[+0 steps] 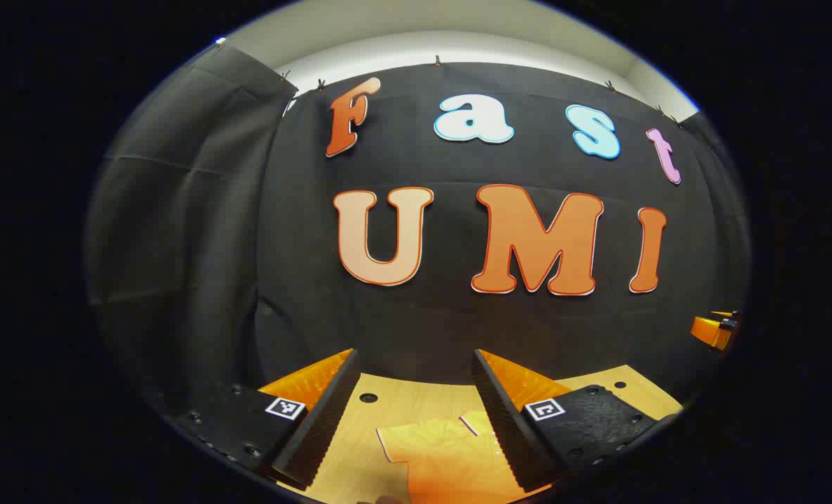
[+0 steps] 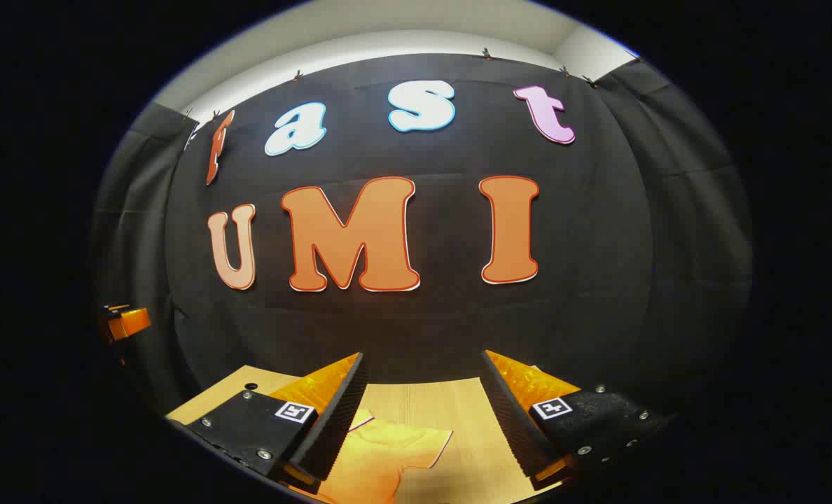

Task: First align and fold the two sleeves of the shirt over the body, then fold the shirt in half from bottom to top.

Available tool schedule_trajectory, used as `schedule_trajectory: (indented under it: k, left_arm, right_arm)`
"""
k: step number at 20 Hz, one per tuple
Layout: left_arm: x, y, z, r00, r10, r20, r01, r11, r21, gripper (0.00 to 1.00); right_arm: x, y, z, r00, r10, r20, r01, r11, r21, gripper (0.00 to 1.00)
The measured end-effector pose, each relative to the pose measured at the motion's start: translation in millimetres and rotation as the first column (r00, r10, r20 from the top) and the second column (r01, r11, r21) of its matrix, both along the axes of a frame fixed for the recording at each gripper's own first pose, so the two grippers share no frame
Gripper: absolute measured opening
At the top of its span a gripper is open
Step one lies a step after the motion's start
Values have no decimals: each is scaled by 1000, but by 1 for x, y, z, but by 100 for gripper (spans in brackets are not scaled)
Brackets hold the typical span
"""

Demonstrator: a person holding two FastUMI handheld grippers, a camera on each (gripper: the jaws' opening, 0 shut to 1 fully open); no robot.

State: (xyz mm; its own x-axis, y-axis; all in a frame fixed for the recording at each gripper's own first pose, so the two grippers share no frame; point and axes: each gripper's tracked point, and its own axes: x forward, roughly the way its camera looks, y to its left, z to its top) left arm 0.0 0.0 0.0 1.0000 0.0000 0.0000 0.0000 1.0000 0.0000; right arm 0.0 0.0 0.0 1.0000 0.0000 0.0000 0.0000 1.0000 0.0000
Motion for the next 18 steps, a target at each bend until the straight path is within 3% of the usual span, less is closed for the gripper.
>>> schedule_trajectory:
  k: [4, 7, 10, 11, 15, 18]
  left_arm:
    - [18, 11, 5, 1000, -7, 17, 7, 1000, -24, 98]
    - [29, 24, 3, 999, 32, 5, -32, 999, 12, 98]
    - [33, 13, 3, 999, -37, 13, 37, 999, -18, 98]
    - [32, 13, 6, 998, -54, 23, 55, 998, -27, 98]
    - [36, 15, 12, 998, -55, 38, 54, 998, 23, 98]
    - [39, 14, 9, 998, -57, 27, 56, 998, 29, 98]
  right_arm:
    - [0, 10, 9, 997, -41, 59, 41, 999, -3, 100]
    - [1, 22, 8, 999, -15, 51, 13, 1000, 24, 97]
    - [6, 15, 6, 998, -49, 41, 47, 998, 32, 100]
    - [8, 15, 5, 998, -50, 35, 48, 998, 36, 97]
    - [14, 22, -2, 1000, -20, 4, 19, 997, 71, 97]
    - [20, 15, -6, 999, -50, -6, 51, 998, 41, 97]
